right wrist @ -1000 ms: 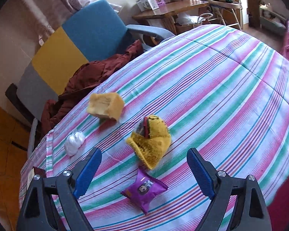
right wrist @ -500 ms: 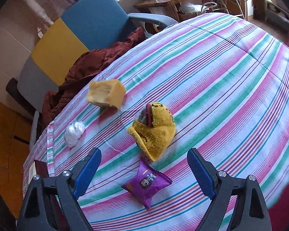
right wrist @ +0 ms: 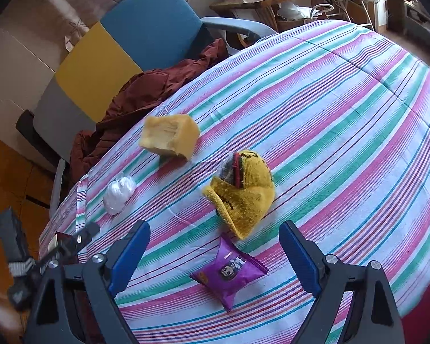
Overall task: Organize objects
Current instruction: 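Move both tools from the tray toward the items left on the cloth, then grasp the wrapped cotton ball with the left tool while the right tool grasps the purple packet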
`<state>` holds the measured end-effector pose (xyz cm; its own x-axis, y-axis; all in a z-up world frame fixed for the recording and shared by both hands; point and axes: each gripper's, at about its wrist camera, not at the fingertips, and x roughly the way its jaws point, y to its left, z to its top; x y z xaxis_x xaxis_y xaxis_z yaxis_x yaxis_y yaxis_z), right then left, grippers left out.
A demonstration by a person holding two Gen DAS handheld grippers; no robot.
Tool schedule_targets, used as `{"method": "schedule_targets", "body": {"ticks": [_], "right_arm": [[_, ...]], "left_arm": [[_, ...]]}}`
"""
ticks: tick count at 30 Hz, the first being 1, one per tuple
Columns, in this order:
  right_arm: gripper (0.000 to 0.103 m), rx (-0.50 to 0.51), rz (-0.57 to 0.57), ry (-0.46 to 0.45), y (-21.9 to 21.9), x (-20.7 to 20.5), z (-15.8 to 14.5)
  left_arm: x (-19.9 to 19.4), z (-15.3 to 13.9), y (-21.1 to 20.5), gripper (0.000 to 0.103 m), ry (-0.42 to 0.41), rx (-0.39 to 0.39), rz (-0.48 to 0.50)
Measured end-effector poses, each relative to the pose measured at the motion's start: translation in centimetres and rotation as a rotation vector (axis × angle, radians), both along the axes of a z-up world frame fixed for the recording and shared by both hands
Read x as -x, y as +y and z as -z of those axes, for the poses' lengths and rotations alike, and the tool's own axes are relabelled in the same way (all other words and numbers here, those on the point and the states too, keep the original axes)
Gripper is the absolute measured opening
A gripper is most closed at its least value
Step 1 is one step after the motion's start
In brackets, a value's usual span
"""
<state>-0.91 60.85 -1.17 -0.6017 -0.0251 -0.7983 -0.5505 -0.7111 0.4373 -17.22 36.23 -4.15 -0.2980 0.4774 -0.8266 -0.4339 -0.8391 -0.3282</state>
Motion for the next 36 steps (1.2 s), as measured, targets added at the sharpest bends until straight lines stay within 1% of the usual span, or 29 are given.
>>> {"method": "schedule_targets", "body": {"ticks": [1, 2, 5, 8, 10, 12, 13, 14, 15, 16, 17, 19, 20, 23, 24, 25, 28, 29, 30, 31, 34, 36], "right_arm": [[0.092, 0.001, -0.002, 0.000, 0.0, 0.1, 0.0], [0.092, 0.003, -0.004, -0.001, 0.0, 0.1, 0.1], [0.092, 0.008, -0.010, -0.001, 0.0, 0.3, 0.2], [0.092, 0.006, -0.012, 0.001, 0.0, 0.3, 0.2], [0.093, 0.009, -0.015, -0.002, -0.1, 0.4, 0.3], [0.093, 0.006, -0.017, -0.005, -0.1, 0.4, 0.3], [0.093, 0.005, -0.016, -0.007, -0.1, 0.5, 0.3], [0.093, 0.006, -0.014, -0.008, -0.1, 0.4, 0.3], [0.093, 0.006, -0.012, -0.009, 0.0, 0.4, 0.3], [0.093, 0.005, -0.010, -0.011, 0.0, 0.4, 0.3], [0.093, 0.004, -0.008, -0.011, 0.0, 0.4, 0.3], [0.093, -0.002, -0.003, -0.009, 0.1, 0.3, 0.2], [0.093, -0.006, 0.003, -0.007, 0.2, 0.2, 0.2], [0.093, 0.002, 0.040, 0.004, 0.8, -0.1, 0.1], [0.093, 0.008, 0.059, 0.009, 1.1, -0.4, 0.1], [0.093, 0.015, 0.085, 0.015, 1.6, -0.7, 0.1], [0.093, 0.028, 0.145, 0.015, 2.7, -1.2, 0.2], [0.093, 0.039, 0.160, 0.014, 3.1, -1.3, 0.4], [0.093, 0.047, 0.165, 0.010, 3.2, -1.3, 0.6], [0.093, 0.054, 0.168, 0.005, 3.3, -1.3, 0.7], [0.092, 0.055, 0.155, -0.010, 3.1, -0.9, 1.0], [0.092, 0.053, 0.122, -0.023, 2.8, -0.4, 1.1]], "left_arm": [[0.7, 0.2, 0.4, 0.077, -0.023, -0.023, -0.023], [1.1, 0.3, 0.7, 0.077, -0.029, -0.027, -0.041], [2.5, 0.8, 1.8, 0.078, -0.017, -0.003, -0.095], [3.7, 1.4, 2.6, 0.078, -0.027, 0.002, -0.128], [4.4, 1.8, 3.3, 0.078, -0.024, 0.021, -0.140], [5.0, 2.5, 4.0, 0.076, -0.044, 0.064, -0.150], [5.2, 3.0, 4.3, 0.076, -0.055, 0.084, -0.147], [5.2, 3.5, 4.6, 0.079, -0.063, 0.098, -0.136], [5.1, 3.6, 4.7, 0.080, -0.047, 0.098, -0.129], [5.0, 3.6, 4.6, 0.080, -0.018, 0.093, -0.125], [5.0, 3.7, 4.5, 0.080, -0.014, 0.085, -0.122], [5.1, 3.9, 3.8, 0.080, -0.017, 0.038, -0.129], [5.1, 3.9, 3.7, 0.080, -0.017, 0.029, -0.124], [4.8, 3.8, 4.2, 0.080, 0.008, 0.075, -0.072], [4.8, 3.8, 4.3, 0.079, 0.013, 0.079, -0.064], [4.7, 3.8, 4.3, 0.078, 0.018, 0.079, -0.058], [4.4, 3.7, 4.0, 0.070, 0.040, 0.087, -0.048], [4.3, 3.7, 3.9, 0.065, 0.049, 0.094, -0.043], [4.2, 3.7, 3.7, 0.055, 0.054, 0.103, -0.038], [4.1, 3.7, 3.5, 0.048, 0.061, 0.127, -0.037], [3.4, 3.6, 2.3, 0.047, 0.069, 0.125, -0.013], [2.4, 3.5, 1.6, 0.047, 0.091, 0.139, 0.000]]}}
